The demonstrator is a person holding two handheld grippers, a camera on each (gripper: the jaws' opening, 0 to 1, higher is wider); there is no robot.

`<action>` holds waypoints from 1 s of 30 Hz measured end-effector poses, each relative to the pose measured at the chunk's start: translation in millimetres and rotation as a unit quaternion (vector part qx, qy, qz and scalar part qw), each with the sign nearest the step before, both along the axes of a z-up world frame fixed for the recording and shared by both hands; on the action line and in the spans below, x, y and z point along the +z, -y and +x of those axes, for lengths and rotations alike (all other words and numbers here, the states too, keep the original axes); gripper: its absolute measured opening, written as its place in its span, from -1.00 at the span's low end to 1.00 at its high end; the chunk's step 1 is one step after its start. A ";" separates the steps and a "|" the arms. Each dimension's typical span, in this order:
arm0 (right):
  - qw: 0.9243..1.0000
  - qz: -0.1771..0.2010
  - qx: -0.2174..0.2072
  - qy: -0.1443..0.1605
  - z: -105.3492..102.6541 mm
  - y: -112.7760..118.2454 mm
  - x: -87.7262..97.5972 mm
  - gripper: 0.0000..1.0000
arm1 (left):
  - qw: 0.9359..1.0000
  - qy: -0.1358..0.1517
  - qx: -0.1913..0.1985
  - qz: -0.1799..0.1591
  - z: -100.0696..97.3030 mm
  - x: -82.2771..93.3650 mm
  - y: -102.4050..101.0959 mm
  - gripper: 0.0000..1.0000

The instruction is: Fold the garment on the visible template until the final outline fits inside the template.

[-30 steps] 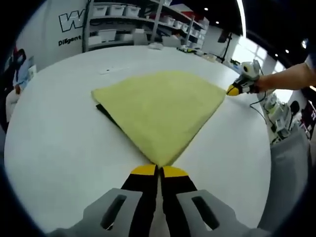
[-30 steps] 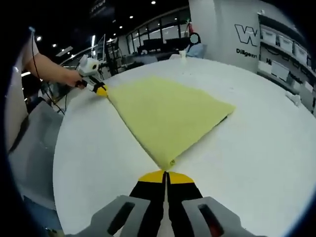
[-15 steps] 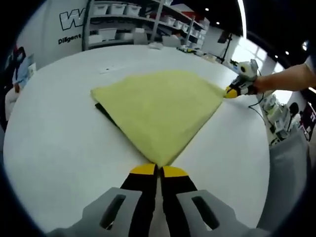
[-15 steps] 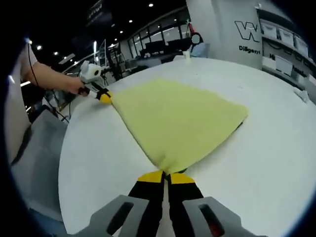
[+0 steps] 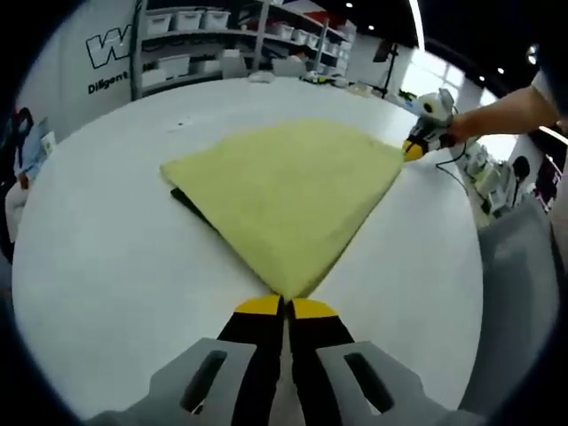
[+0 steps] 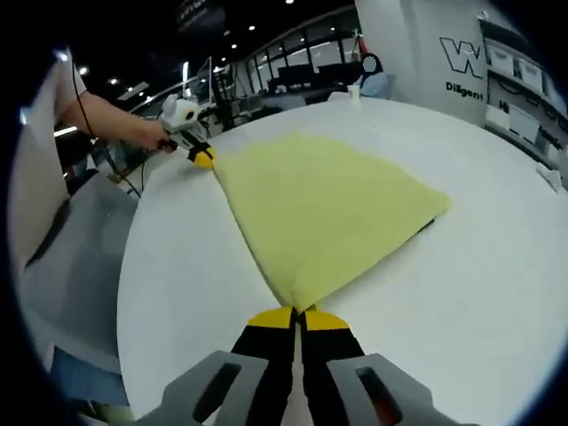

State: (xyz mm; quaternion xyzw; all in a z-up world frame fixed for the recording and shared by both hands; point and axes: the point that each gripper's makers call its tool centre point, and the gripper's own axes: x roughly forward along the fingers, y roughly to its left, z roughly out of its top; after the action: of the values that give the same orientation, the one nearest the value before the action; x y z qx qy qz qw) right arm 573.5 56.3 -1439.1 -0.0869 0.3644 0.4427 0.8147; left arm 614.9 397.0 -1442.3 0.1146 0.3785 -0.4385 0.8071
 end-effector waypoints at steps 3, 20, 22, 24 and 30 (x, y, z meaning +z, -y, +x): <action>1.000 -0.004 -0.001 0.005 -7.6 -0.8 0.6 -1.00 | 1.000 0.003 -0.012 0.006 -10.7 0.4 -0.1 -0.99; 0.999 -0.007 -0.037 0.002 -38.5 2.8 5.1 -1.00 | 1.000 -0.002 -0.020 0.012 -57.0 0.3 -7.5 -0.93; 0.998 0.006 -0.055 0.011 -34.1 3.7 16.0 -0.96 | 1.000 0.005 0.010 0.009 -49.0 6.0 -16.0 -0.70; 0.997 0.010 -0.066 0.023 -28.3 5.8 26.1 -0.79 | 0.999 0.011 0.032 -0.003 -42.6 15.3 -20.7 -0.61; 0.996 0.028 -0.061 0.061 -5.2 -16.8 40.7 -0.84 | 0.998 0.035 0.036 -0.028 -26.0 31.3 -1.3 -0.68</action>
State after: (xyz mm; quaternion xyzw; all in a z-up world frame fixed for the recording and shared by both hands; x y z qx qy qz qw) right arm 568.3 73.1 -1398.4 -0.0682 0.3059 0.3962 0.8631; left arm 588.9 398.3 -1411.0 0.0934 0.3412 -0.4155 0.8380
